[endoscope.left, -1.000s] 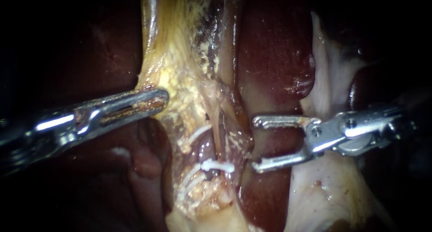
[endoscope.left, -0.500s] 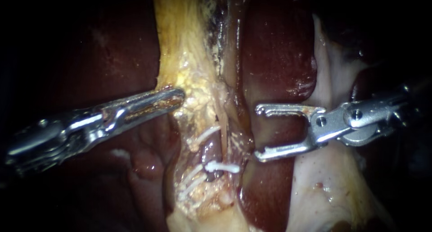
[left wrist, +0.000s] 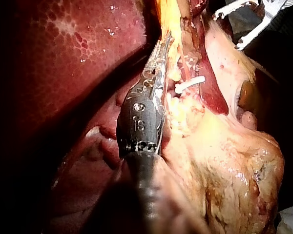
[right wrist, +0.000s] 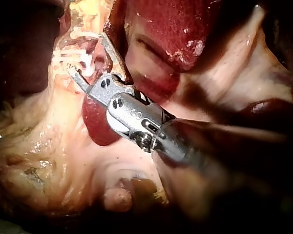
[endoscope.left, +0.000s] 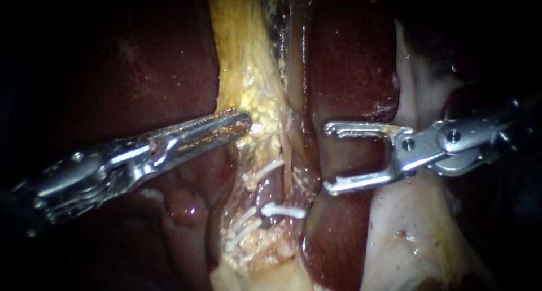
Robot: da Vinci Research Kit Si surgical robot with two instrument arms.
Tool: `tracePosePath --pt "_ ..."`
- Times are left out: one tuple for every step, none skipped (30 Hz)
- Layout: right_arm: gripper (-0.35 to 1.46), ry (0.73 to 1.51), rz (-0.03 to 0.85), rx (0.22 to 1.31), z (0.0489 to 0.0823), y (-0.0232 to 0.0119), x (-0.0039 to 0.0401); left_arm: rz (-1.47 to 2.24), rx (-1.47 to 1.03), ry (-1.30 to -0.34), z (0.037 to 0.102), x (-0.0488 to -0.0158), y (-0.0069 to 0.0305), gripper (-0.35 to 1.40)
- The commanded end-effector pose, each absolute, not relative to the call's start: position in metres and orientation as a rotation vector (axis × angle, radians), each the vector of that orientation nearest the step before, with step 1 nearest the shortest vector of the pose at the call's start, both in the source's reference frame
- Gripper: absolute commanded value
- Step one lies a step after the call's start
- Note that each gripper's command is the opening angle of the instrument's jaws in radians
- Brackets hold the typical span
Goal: Going back first clip right tube
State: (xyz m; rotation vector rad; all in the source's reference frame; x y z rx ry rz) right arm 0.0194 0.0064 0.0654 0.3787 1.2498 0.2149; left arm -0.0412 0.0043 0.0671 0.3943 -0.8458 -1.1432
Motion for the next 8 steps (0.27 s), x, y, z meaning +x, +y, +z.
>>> tracePosePath --pt "0.60 1.250 0.215 0.379 0.0654 0.0064 0.0194 -1.143 0.395 -0.846 0.0670 -0.0412 0.0043 -0.35" --pt "0.60 1.250 0.215 0.379 0.0654 0.0064 0.0194 -1.143 0.395 -0.846 0.0670 -0.0412 0.0043 -0.35" --pt "0.60 1.250 0.215 0.379 0.0654 0.0064 0.0194 -1.143 0.395 -0.846 0.0670 -0.0412 0.0043 -0.35" --pt "0.60 1.250 0.215 0.379 0.0654 0.0064 0.0194 -1.143 0.395 -0.846 0.0670 -0.0412 0.0043 -0.35" --pt "0.60 1.250 0.215 0.379 0.0654 0.0064 0.0194 -1.143 0.395 -0.846 0.0670 -0.0412 0.0043 -0.35" --pt "0.60 1.250 0.215 0.379 0.0654 0.0064 0.0194 -1.143 0.395 -0.846 0.0670 -0.0412 0.0043 -0.35" --pt "0.60 1.250 0.215 0.379 0.0654 0.0064 0.0194 -1.143 0.395 -0.846 0.0670 -0.0412 0.0043 -0.35" --pt "0.60 1.250 0.215 0.379 0.0654 0.0064 0.0194 -1.143 0.395 -0.846 0.0670 -0.0412 0.0043 -0.35"
